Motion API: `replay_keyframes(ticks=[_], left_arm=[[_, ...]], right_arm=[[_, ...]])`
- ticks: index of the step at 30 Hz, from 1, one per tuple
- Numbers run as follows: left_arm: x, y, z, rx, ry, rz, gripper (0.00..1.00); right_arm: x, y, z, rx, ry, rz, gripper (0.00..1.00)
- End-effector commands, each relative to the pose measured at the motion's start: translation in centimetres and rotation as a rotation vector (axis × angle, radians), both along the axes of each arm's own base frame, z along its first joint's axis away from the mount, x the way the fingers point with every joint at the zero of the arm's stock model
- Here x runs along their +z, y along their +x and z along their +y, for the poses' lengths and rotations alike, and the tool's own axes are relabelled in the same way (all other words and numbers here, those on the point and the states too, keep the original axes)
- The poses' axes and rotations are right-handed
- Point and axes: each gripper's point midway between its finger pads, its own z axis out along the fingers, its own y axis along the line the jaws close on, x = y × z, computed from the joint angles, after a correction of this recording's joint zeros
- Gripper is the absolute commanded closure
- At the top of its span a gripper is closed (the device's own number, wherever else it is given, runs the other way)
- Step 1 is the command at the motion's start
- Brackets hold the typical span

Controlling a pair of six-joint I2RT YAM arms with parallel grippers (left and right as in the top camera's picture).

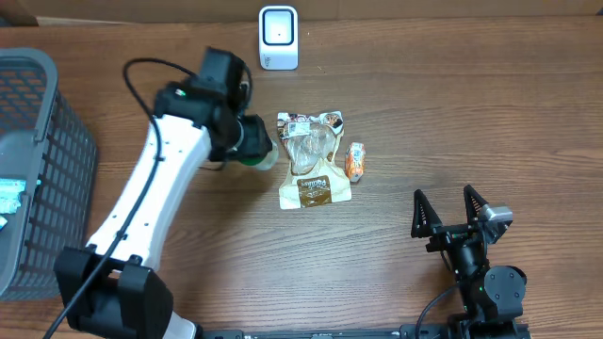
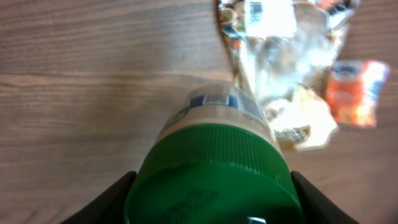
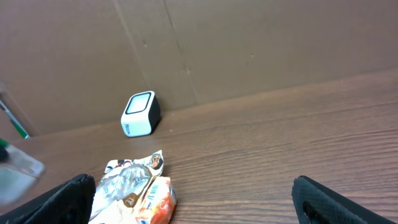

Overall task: Scan the item barcode
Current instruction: 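Carry the green-lidded jar with the left gripper and set it left of the bag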

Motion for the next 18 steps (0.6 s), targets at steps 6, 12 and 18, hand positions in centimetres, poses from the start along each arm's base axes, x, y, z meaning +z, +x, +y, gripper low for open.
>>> replay_keyframes(ticks=[6, 12, 18], left_arm=[[-4.1, -0.4, 0.0, 0.101, 0.066, -0.004, 0.76], [-5.5, -1.4, -1.0, 0.076, 0.065, 0.015, 0.73], [-6.2, -2.0, -1.3, 0.075, 0.069, 0.031, 0.68]], right_arm=[[-0.2, 0.0, 0.1, 0.002, 0.006, -0.003, 0.00], [-0.2, 0.0, 0.1, 0.002, 0.006, -0.003, 0.00], [-0.2, 0.0, 0.1, 0.002, 0.006, -0.003, 0.00]])
